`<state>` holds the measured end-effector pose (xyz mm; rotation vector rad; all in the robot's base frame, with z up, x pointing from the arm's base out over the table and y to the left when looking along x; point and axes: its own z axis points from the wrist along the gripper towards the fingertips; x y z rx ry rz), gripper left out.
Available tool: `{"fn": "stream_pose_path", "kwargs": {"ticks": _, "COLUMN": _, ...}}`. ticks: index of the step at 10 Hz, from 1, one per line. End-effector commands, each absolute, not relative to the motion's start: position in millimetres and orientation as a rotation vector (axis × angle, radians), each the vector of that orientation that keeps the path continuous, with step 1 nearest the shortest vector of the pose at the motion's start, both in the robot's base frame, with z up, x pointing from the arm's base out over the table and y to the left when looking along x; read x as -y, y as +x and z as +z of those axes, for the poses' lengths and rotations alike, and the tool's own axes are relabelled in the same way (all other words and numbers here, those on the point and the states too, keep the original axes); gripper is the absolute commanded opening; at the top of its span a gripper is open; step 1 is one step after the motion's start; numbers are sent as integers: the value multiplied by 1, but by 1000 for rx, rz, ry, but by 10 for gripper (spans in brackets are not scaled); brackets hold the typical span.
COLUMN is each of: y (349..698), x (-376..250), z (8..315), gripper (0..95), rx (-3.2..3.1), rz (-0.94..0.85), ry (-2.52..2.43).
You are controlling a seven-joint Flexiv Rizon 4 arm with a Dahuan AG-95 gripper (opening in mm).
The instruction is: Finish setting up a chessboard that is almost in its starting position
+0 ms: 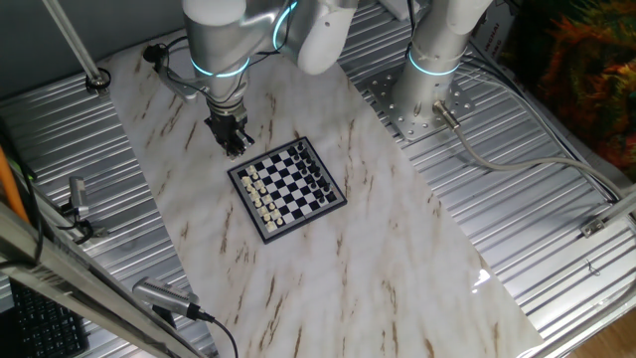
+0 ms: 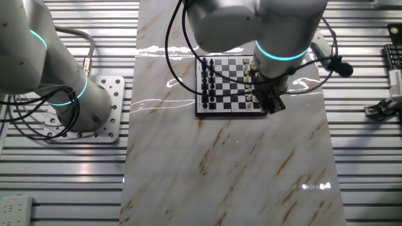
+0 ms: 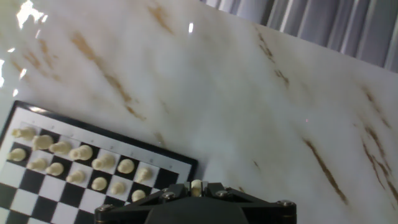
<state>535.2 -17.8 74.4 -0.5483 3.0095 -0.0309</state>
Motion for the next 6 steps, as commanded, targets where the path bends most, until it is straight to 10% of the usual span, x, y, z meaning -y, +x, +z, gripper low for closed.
{"fn": "stream_pose_path", "kwargs": {"ticks": 1, "y": 535, "x": 15, "z": 73, "gripper": 0, "rx": -3007, "rz": -27, "ry": -556}}
{"fn": "stream_pose_path", "kwargs": {"ticks": 6, "y": 535, "x": 5, "z": 70, "gripper": 0, "rx": -3014, "rz": -22, "ry": -544}}
